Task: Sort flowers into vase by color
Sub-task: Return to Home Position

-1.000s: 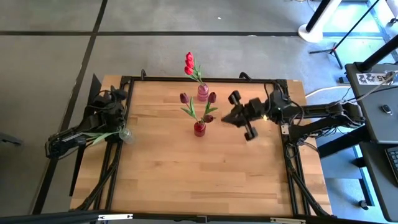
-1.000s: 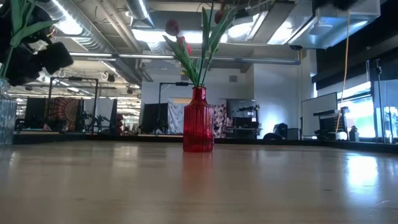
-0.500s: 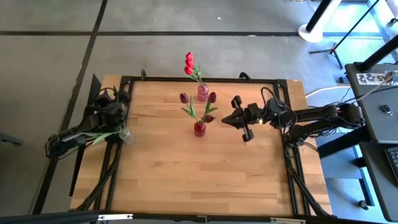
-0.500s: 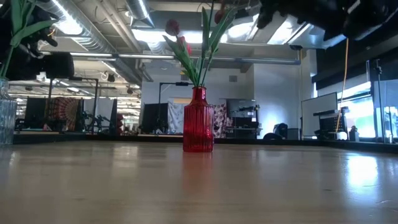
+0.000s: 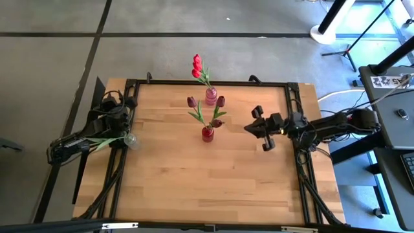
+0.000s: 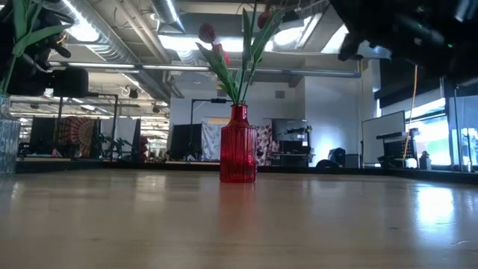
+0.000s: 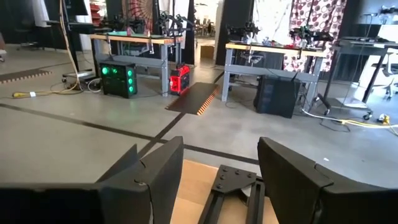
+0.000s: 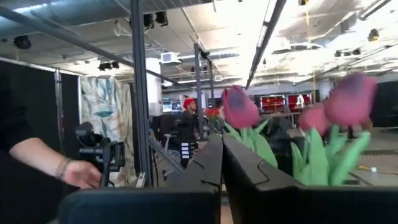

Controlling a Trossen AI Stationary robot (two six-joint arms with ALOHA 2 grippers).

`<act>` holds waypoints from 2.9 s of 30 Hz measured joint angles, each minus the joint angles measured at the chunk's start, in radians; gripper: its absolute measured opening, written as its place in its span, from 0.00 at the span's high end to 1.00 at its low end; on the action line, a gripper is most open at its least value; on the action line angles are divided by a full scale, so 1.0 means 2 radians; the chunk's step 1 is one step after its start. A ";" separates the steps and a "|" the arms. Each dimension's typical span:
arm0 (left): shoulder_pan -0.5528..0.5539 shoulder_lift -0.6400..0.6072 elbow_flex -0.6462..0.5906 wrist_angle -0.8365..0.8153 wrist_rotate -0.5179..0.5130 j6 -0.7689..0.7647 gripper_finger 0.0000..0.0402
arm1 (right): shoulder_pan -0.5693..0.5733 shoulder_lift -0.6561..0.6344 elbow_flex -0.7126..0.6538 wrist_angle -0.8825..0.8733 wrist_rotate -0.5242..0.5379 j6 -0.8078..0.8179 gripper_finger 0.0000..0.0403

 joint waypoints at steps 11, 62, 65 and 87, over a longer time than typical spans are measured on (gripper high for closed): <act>0.000 0.000 0.000 0.002 0.002 0.000 0.49 | 0.000 -0.134 -0.114 -0.040 0.063 0.012 0.97; 0.000 0.000 0.000 0.003 0.001 -0.001 0.49 | 0.117 -0.523 -0.114 -0.662 0.282 -0.197 0.97; 0.000 0.000 0.000 0.003 0.001 -0.001 0.49 | 0.118 -0.543 -0.114 -0.660 0.284 -0.197 0.97; 0.000 0.000 0.000 0.003 0.001 -0.001 0.49 | 0.098 -0.586 -0.113 -0.664 0.275 -0.197 0.97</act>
